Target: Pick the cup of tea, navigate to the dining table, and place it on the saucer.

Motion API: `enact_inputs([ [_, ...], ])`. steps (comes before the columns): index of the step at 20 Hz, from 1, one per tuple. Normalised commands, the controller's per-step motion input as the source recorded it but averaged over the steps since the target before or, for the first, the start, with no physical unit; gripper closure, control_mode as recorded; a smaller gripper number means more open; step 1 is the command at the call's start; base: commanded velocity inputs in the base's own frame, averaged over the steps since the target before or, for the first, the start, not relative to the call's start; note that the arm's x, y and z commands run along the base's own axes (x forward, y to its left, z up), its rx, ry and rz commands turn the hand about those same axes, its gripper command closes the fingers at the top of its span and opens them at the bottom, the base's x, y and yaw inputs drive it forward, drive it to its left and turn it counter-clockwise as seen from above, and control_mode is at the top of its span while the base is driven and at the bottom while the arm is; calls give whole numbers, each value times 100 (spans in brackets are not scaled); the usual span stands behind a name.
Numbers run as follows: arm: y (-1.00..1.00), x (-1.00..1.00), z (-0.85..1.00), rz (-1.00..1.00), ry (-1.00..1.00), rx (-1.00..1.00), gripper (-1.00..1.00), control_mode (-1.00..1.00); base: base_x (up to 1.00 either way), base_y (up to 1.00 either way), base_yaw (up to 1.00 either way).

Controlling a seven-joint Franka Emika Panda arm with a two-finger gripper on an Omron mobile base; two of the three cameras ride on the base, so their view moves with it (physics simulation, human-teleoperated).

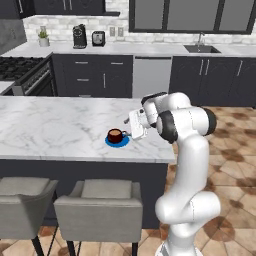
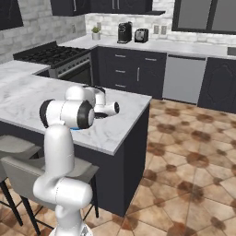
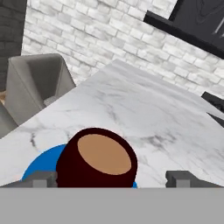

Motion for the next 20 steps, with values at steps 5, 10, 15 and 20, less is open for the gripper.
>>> enact_inputs([
  [5, -1, -56, 24, 0, -5, 6, -100, -100, 0, 0, 0],
  [10, -2, -62, 24, -1, -1, 3, -100, -100, 0, 0, 0],
  [15, -3, -56, 35, -3, 0, 3, -100, -100, 0, 0, 0],
  [20, -6, -55, 40, -3, 0, 2, -100, -100, 0, 0, 0],
])
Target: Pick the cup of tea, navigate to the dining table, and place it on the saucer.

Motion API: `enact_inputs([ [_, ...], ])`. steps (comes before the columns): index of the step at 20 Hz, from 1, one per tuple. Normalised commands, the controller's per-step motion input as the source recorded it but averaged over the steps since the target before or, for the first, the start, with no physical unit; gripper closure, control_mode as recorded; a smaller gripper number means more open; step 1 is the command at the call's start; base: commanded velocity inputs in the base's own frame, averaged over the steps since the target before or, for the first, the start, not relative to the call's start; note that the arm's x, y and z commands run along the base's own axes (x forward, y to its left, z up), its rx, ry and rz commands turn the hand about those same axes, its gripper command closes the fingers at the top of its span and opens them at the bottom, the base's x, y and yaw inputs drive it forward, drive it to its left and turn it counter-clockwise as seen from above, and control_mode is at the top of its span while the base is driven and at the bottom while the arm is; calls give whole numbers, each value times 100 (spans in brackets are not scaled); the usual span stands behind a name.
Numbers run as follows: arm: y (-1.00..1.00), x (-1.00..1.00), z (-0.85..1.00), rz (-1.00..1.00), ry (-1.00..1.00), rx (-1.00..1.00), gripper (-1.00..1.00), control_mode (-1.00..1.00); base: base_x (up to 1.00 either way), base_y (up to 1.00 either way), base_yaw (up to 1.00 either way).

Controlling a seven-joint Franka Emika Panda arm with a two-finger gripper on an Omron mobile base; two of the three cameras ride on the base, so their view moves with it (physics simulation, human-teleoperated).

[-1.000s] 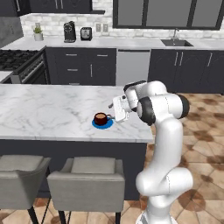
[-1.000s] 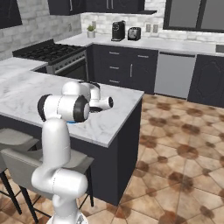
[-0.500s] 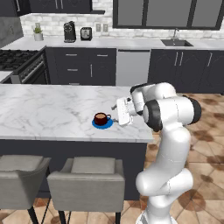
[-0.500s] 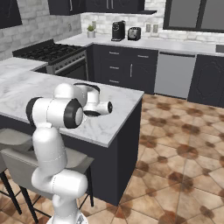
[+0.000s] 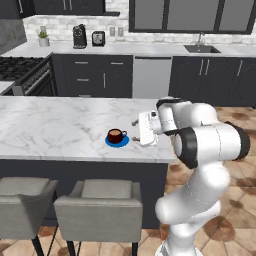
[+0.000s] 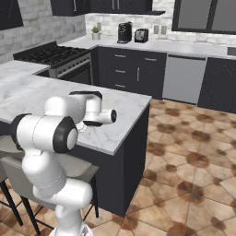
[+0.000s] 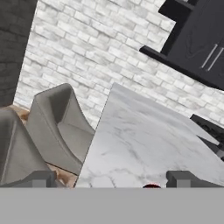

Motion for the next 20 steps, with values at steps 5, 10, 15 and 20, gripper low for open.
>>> enact_inputs([
  [5, -5, -60, 43, -5, 0, 2, -100, -100, 0, 0, 0],
  [10, -8, -63, 45, -7, 0, 2, -100, -100, 0, 0, 0],
  [15, -10, -58, 49, -9, 0, 2, -100, -100, 0, 0, 0],
  [20, -10, -55, 51, -10, 0, 1, -100, -100, 0, 0, 0],
])
